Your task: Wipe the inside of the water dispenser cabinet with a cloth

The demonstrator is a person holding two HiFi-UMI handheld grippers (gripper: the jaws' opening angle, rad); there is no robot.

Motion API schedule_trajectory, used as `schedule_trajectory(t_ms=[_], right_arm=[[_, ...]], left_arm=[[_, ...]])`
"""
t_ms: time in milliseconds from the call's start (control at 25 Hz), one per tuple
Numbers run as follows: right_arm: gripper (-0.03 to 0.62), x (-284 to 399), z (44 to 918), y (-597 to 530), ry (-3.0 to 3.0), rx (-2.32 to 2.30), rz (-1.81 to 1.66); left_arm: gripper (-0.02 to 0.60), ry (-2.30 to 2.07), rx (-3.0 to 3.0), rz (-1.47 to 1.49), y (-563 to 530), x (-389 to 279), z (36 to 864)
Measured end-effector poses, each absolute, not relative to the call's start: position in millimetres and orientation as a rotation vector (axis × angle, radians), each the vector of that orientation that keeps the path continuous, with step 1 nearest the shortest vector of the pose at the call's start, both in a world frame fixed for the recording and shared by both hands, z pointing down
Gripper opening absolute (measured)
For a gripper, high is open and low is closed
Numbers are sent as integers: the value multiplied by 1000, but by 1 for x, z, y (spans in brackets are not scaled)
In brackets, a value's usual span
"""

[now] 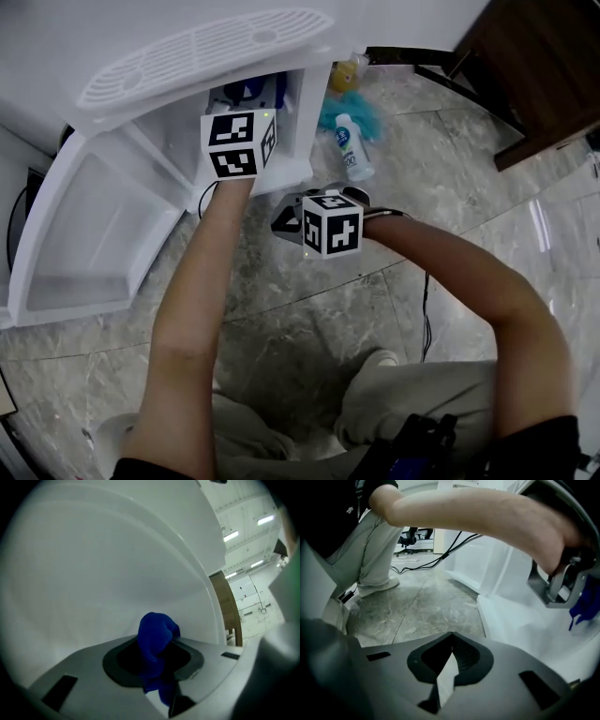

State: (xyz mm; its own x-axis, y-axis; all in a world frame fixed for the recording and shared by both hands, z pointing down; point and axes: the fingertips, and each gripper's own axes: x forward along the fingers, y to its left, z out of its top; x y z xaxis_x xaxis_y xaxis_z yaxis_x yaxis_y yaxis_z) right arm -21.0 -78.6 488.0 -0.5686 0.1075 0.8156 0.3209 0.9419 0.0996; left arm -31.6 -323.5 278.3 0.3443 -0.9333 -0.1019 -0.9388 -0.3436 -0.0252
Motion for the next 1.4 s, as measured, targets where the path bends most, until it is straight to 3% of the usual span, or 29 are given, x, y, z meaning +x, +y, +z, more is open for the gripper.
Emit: schedule_trajectory(t_ms=[200, 600, 1400], right_arm=[[-3, -8, 498, -79, -2172, -303, -246], [-3, -20, 487, -76, -2218, -299, -230], [-3, -11, 477, -84, -2226, -254, -209]], left_arm=[[98, 1804, -2433, 256, -333, -32, 259], [97, 1825, -2393, 158, -380, -50, 241], [98, 1863, -2331, 30, -373, -44, 243]])
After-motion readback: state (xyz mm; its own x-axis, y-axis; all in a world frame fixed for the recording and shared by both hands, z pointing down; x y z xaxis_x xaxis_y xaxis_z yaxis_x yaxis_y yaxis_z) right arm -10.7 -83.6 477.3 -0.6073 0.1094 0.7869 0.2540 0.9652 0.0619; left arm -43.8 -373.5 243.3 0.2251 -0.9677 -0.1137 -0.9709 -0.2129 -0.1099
